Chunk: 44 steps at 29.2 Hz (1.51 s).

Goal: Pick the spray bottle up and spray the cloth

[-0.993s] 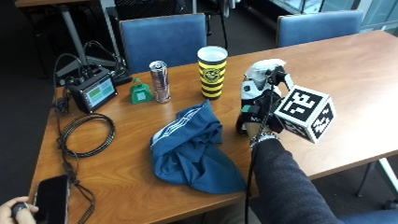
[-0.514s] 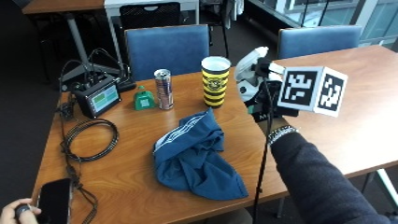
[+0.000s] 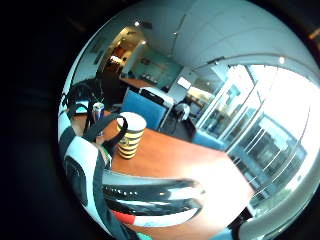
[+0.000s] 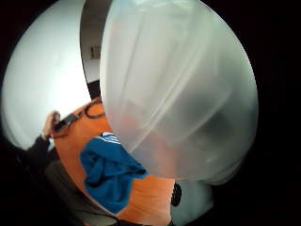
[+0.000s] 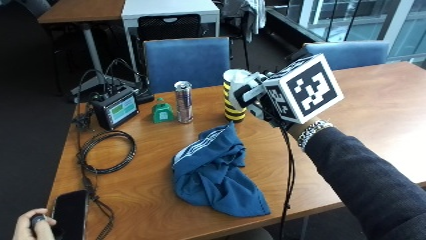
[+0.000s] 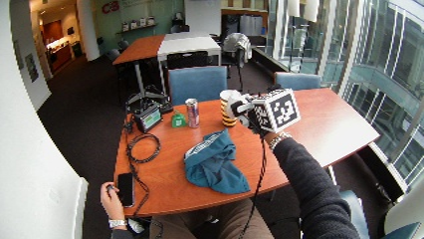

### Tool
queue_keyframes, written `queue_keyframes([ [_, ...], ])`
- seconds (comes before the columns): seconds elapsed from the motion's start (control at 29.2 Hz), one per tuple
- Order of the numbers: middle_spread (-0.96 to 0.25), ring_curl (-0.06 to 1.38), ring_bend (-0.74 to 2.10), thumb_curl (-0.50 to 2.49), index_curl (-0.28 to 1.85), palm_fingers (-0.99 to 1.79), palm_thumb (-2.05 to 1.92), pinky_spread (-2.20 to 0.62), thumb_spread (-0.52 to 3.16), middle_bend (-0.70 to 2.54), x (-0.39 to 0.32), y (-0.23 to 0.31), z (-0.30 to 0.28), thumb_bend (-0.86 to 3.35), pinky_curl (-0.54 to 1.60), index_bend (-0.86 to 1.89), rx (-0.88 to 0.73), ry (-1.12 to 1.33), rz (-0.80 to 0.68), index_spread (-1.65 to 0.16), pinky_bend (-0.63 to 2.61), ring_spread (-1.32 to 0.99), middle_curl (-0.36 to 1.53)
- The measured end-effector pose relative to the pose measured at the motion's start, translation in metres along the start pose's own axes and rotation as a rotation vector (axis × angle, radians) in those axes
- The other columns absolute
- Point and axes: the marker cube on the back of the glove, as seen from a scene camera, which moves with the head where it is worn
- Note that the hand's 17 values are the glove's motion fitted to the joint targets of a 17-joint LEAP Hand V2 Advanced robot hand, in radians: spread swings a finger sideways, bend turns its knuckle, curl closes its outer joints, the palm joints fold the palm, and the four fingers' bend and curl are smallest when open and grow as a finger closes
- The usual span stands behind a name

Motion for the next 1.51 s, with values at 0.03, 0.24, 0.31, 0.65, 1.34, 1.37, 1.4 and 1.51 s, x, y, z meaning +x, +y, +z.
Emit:
queue_keyframes([
  [0.03, -0.21, 0.49, 0.74, 0.74, 0.58, 1.38, 0.97, -0.32, 0.43, 0.58, -0.003, 0.001, 0.001, -0.03, 0.42, 0.39, -0.002, 0.02, -0.036, -0.26, 0.49, -0.21, 0.55],
  [0.24, -0.21, 0.48, 0.74, 0.76, 0.59, 1.38, 0.96, -0.32, 0.43, 0.58, -0.028, 0.004, 0.001, -0.03, 0.42, 0.39, -0.011, 0.107, -0.251, -0.26, 0.49, -0.21, 0.55],
  [0.31, -0.21, 0.48, 0.74, 0.76, 0.59, 1.38, 0.96, -0.32, 0.43, 0.58, -0.039, 0.008, 0.0, -0.03, 0.42, 0.39, -0.024, 0.131, -0.331, -0.26, 0.49, -0.21, 0.55],
  [0.65, -0.21, 0.48, 0.74, 0.78, 0.6, 1.38, 0.95, -0.32, 0.43, 0.59, -0.09, 0.033, 0.007, -0.03, 0.42, 0.38, -0.046, 0.166, -0.602, -0.26, 0.48, -0.21, 0.55],
  [1.34, -0.21, 0.48, 0.73, 0.8, 0.61, 1.38, 0.95, -0.32, 0.44, 0.59, -0.088, 0.033, 0.014, -0.03, 0.42, 0.38, -0.09, 0.133, -0.49, -0.26, 0.48, -0.21, 0.54],
  [1.37, -0.21, 0.48, 0.73, 0.8, 0.61, 1.38, 0.95, -0.32, 0.44, 0.59, -0.085, 0.03, 0.013, -0.03, 0.42, 0.38, -0.098, 0.114, -0.454, -0.26, 0.48, -0.21, 0.54],
  [1.4, -0.21, 0.48, 0.73, 0.8, 0.61, 1.38, 0.95, -0.32, 0.44, 0.59, -0.083, 0.027, 0.013, -0.03, 0.42, 0.38, -0.107, 0.088, -0.412, -0.26, 0.48, -0.21, 0.54],
  [1.51, -0.21, 0.48, 0.73, 0.8, 0.62, 1.38, 0.95, -0.32, 0.44, 0.59, -0.079, 0.01, 0.006, -0.03, 0.42, 0.38, -0.107, -0.036, -0.251, -0.26, 0.48, -0.21, 0.54],
])
